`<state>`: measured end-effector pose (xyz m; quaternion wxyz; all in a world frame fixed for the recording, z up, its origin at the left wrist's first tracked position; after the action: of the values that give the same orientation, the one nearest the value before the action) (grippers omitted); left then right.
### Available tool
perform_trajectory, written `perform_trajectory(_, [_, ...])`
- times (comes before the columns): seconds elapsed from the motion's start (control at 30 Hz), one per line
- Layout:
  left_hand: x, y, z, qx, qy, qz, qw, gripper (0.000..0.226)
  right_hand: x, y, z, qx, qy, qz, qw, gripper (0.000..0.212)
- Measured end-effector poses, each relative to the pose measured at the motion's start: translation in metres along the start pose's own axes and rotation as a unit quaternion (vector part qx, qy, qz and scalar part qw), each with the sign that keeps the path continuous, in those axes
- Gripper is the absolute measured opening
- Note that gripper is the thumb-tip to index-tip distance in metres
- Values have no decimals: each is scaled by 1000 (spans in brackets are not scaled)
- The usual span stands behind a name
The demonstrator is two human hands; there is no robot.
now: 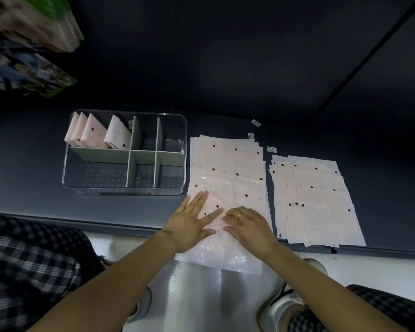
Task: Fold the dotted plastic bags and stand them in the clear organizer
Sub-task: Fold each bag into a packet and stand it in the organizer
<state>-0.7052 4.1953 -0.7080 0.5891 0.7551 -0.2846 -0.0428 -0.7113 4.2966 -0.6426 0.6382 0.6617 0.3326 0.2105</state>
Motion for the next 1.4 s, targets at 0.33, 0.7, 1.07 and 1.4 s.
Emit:
perform_trajectory(0.33, [-4, 9, -3, 33, 62, -24, 997, 49, -6, -4, -12, -78, -65, 59, 993, 11])
perform_trajectory(0.7, [-7, 17, -3, 100, 87, 30, 991, 47, -19, -11, -4, 7, -40, 187, 981, 24])
perform_trajectory(1.07, [6, 185, 20, 226, 32, -90, 970, 29, -90, 99, -29, -59, -109, 99, 987, 26])
perform_trajectory(1.4, [85, 222, 159, 366, 143, -152, 907, 6, -188, 131, 13, -428, -197, 132, 872, 19])
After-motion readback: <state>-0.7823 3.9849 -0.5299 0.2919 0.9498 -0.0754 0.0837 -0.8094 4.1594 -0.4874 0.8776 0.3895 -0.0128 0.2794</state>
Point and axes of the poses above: each hand's wrist, its own x-axis away from the middle knuckle, its own y-axis out of the back of the hand, z = x × y, the point moved 9 cm from there along -x, towards the middle knuckle, and after that the axes turned 10 degrees about x, right-handed, at the moved point
